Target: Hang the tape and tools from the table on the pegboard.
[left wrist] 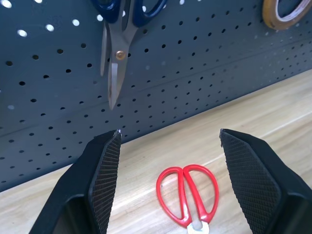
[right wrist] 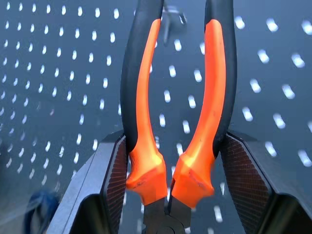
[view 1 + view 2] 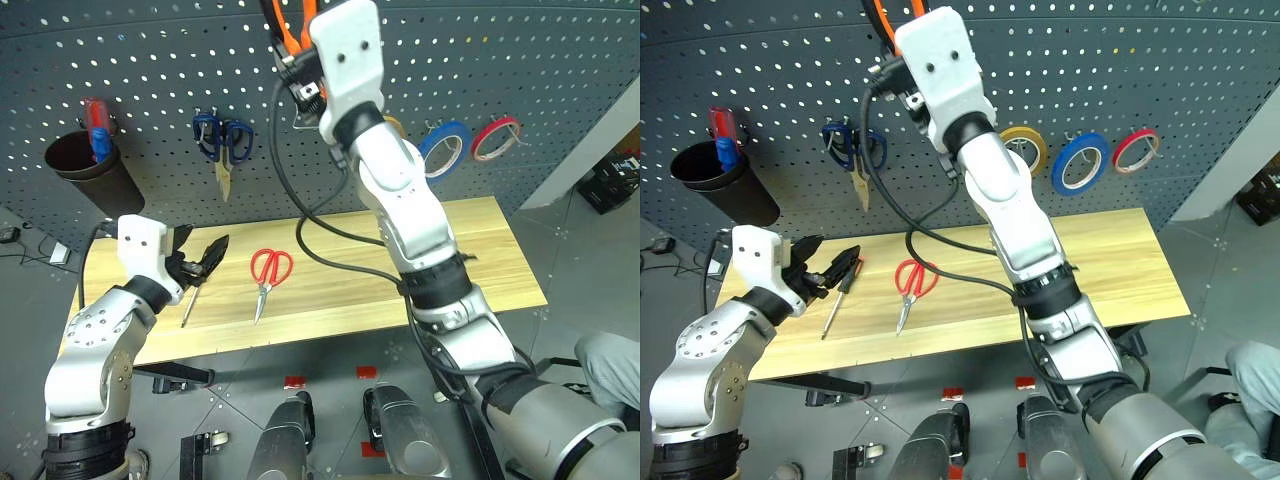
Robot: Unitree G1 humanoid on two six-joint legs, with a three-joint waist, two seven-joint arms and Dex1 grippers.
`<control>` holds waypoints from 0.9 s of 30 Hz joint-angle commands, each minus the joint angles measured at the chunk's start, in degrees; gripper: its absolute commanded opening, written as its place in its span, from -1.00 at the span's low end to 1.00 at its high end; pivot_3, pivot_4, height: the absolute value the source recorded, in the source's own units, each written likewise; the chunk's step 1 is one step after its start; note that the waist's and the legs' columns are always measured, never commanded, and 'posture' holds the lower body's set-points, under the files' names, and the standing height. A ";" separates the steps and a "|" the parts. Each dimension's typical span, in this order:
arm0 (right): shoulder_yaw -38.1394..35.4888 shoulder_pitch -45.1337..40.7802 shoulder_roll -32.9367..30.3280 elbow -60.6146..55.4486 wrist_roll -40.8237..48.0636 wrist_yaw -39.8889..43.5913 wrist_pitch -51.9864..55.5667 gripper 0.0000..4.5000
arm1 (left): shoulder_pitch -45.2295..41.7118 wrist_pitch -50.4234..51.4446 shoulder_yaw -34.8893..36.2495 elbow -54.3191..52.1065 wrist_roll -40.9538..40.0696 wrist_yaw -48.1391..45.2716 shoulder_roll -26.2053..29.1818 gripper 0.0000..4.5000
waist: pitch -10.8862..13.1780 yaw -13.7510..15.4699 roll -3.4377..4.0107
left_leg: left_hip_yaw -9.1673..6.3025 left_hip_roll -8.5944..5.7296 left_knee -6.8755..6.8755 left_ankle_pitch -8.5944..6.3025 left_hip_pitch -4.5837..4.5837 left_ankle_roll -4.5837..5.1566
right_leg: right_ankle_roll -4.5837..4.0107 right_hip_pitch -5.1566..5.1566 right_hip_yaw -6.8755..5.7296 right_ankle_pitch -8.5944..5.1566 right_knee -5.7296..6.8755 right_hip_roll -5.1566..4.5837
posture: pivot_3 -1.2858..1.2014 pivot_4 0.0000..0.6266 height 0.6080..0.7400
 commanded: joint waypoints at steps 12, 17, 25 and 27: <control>-3.08 -16.36 2.47 31.21 -1.38 -8.13 -23.89 0.13 | -7.53 11.73 -0.72 -4.39 -2.53 2.81 1.58 0.51 | 0.46 1.09 -0.03 | 0.03 0.06 -0.07 -0.08 -0.02 0.14 | -0.05 -0.06 0.03 -0.03 0.02 0.04 | -0.04 0.08 1.00; -2.97 -19.11 3.02 41.23 -2.19 -10.51 -28.21 0.13 | -9.72 12.36 -2.26 -3.28 -2.52 2.45 1.43 0.51 | 1.70 2.38 -0.11 | 0.00 0.07 -0.02 -0.10 -0.01 0.19 | -0.11 -0.05 0.01 -0.03 0.09 0.03 | -0.02 0.15 1.00; -3.55 -20.99 0.57 46.82 -3.52 -12.90 -30.99 0.13 | -11.45 11.89 -2.82 -2.64 -2.43 0.50 2.44 0.51 | 2.85 2.99 -0.17 | 0.01 0.07 -0.09 0.01 -0.09 0.00 | -0.20 -0.10 -0.01 -0.10 -0.03 0.02 | -0.01 0.18 1.00; -3.92 -21.49 -0.43 46.47 -3.34 -13.15 -31.37 0.13 | -11.73 12.15 -2.78 -2.66 -2.57 0.07 2.61 0.51 | 2.92 3.01 -0.17 | 0.01 0.07 -0.11 0.01 -0.09 -0.01 | -0.21 -0.10 0.00 -0.11 -0.04 0.02 | -0.01 0.18 1.00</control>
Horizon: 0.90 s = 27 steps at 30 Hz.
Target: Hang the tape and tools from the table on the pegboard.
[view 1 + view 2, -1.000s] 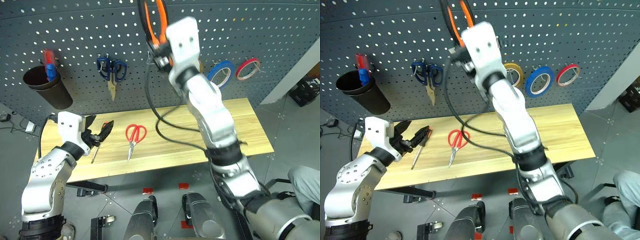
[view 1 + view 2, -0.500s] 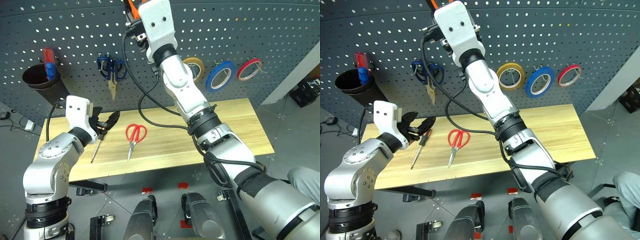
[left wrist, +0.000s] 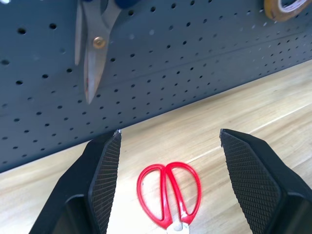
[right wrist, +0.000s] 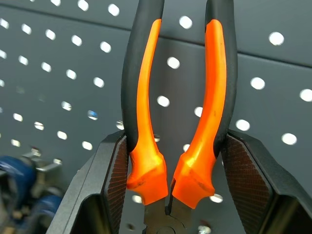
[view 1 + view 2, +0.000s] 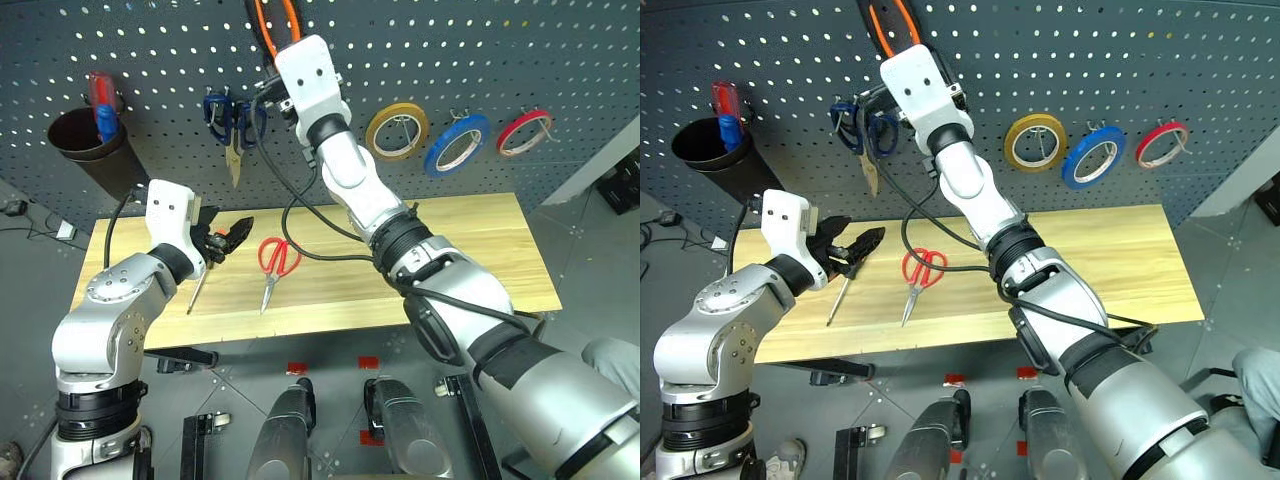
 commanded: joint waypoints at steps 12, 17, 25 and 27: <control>-2.12 -2.43 -2.45 -2.10 -0.26 -2.08 -2.39 0.13 | -2.00 -2.04 -1.04 -0.03 0.08 -2.75 0.84 0.51 | 0.57 0.01 -0.01 | -0.01 0.00 0.02 -0.07 0.01 0.12 | 0.00 0.01 -0.03 -0.01 0.06 -0.01 | -0.02 0.23 1.00; -0.51 0.48 -3.28 -0.48 -3.08 -3.79 -2.85 0.13 | -2.25 -2.50 -1.67 0.41 0.30 -2.78 0.63 0.51 | 0.72 0.02 -0.02 | -0.01 0.00 0.02 -0.06 0.00 0.10 | 0.00 0.02 -0.02 -0.01 0.05 -0.01 | -0.02 0.23 1.00; -0.98 4.51 -2.74 -1.02 -3.28 -3.94 -1.03 0.13 | -1.55 -3.49 -2.41 0.77 0.62 -2.89 0.61 0.51 | 1.16 0.01 -0.01 | -0.01 0.01 0.01 0.01 0.00 -0.01 | 0.00 0.01 -0.03 -0.01 0.04 -0.01 | -0.03 0.22 1.00; -1.59 4.97 -2.28 -1.19 -2.30 -3.32 0.62 0.13 | -1.61 -3.96 -2.80 1.16 0.86 -2.84 0.39 0.51 | 1.16 -0.01 -0.01 | 0.00 0.00 0.00 0.01 0.00 -0.01 | 0.00 0.01 -0.03 -0.01 0.02 -0.01 | -0.04 0.21 1.00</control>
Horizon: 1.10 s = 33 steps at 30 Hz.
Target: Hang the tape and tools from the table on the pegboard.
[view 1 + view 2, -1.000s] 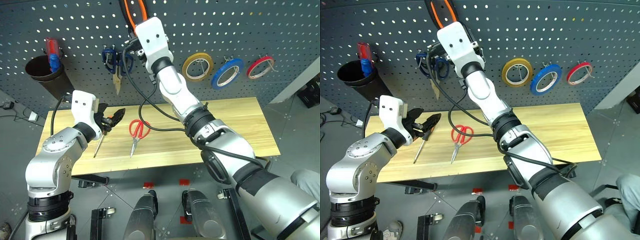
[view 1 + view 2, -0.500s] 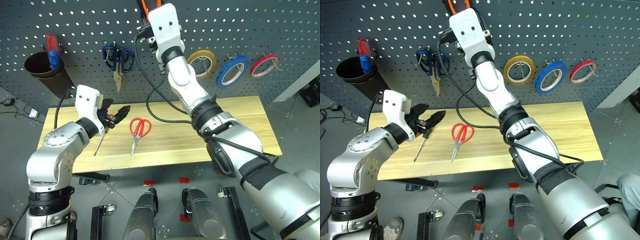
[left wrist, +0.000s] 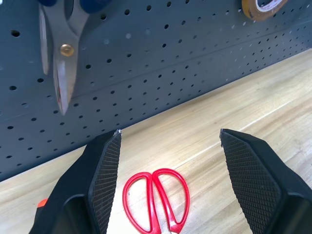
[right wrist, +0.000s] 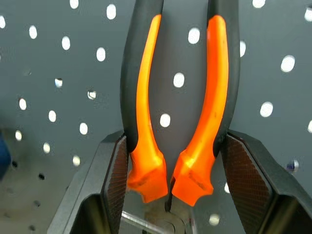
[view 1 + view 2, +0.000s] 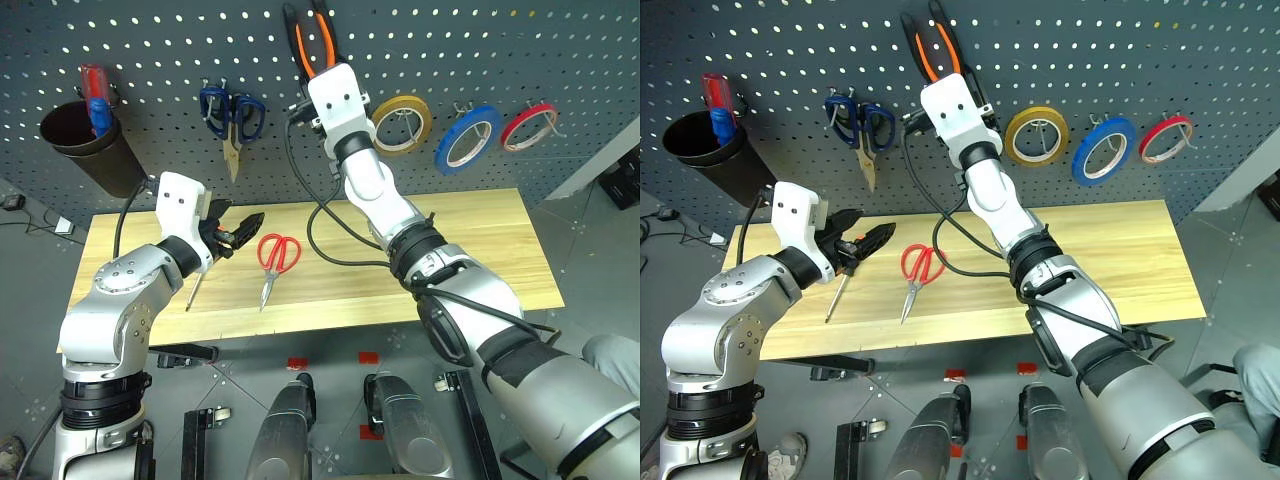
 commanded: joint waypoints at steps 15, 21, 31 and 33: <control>-1.27 9.83 1.93 -15.60 4.25 8.77 12.16 1.00 | 1.98 -3.37 -2.66 1.98 3.04 2.60 -3.82 0.99 | -0.03 -0.43 -0.03 | 0.01 0.00 0.00 0.01 -0.01 -0.02 | 0.01 0.00 -0.02 0.01 -0.07 0.00 | -0.10 -0.01 1.00; 4.42 28.90 -1.03 -45.08 7.66 24.42 27.69 1.00 | 5.28 -1.47 -3.53 2.70 5.56 6.04 -5.02 0.99 | -0.43 -0.32 -0.18 | 0.00 0.01 0.00 0.01 -0.03 -0.03 | 0.03 0.05 -0.05 0.01 -0.19 0.01 | -0.12 -0.19 1.00; 15.43 55.16 -18.39 -92.76 20.95 46.09 71.03 1.00 | 9.19 5.25 -8.42 9.52 10.32 7.15 -3.22 0.99 | -2.85 -0.76 -0.22 | -0.11 0.01 0.04 -0.04 -0.03 0.00 | 0.08 0.05 -0.12 0.04 -0.16 0.03 | -0.15 -0.35 1.00; 15.71 55.21 -19.07 -94.11 21.91 46.58 73.51 1.00 | 8.26 5.52 -9.78 12.11 11.62 7.27 -2.97 0.99 | -3.18 -0.94 -0.26 | -0.15 0.04 0.05 -0.04 0.09 0.01 | 0.08 0.10 -0.14 0.05 -0.01 0.05 | -0.15 -0.35 1.00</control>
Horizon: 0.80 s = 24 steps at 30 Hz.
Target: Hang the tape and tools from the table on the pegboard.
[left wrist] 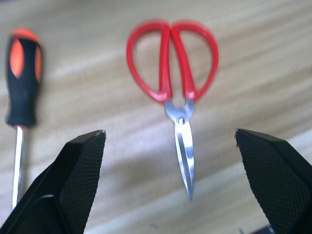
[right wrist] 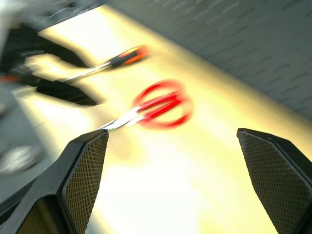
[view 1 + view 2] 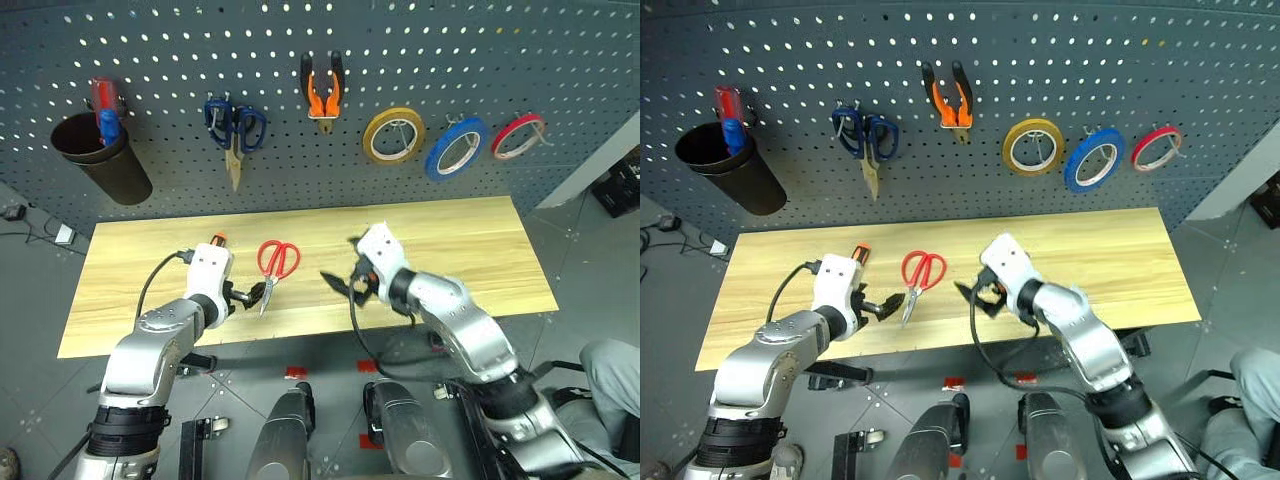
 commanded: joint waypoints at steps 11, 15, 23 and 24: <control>1.05 -5.20 -1.65 0.72 3.34 3.80 3.28 1.00 | -14.74 -8.75 -6.02 27.16 7.90 0.59 -6.41 0.99 | -1.54 0.53 -0.19 | -0.11 -0.04 0.09 0.30 0.00 -0.08 | 0.10 0.06 -0.08 0.36 -0.09 0.02 | -0.15 -0.40 1.00; -0.15 -6.00 -1.54 1.32 4.70 3.98 4.00 1.00 | -16.42 -9.36 -7.39 30.92 9.32 -0.80 -7.43 0.99 | -1.59 0.24 -0.23 | -0.07 -0.03 0.06 0.31 -0.01 -0.14 | 0.09 0.03 -0.06 0.36 -0.09 0.02 | -0.16 -0.41 1.00; -1.05 -6.17 -4.10 2.82 8.66 8.90 4.98 1.00 | -16.43 -10.14 -9.19 35.71 11.77 -3.10 -7.13 0.47 | -2.88 -0.09 -0.17 | -0.07 -0.04 0.07 0.29 -0.02 -0.10 | 0.09 0.04 -0.05 0.36 -0.08 0.01 | -0.15 -0.49 1.00; -0.78 -6.30 -4.63 3.00 8.48 9.41 4.36 1.00 | -16.29 -10.31 -9.13 35.99 11.94 -3.16 -7.26 0.34 | -3.09 -0.10 -0.18 | -0.07 -0.05 0.08 0.28 -0.01 -0.08 | 0.09 0.05 -0.05 0.36 -0.08 0.00 | -0.15 -0.49 1.00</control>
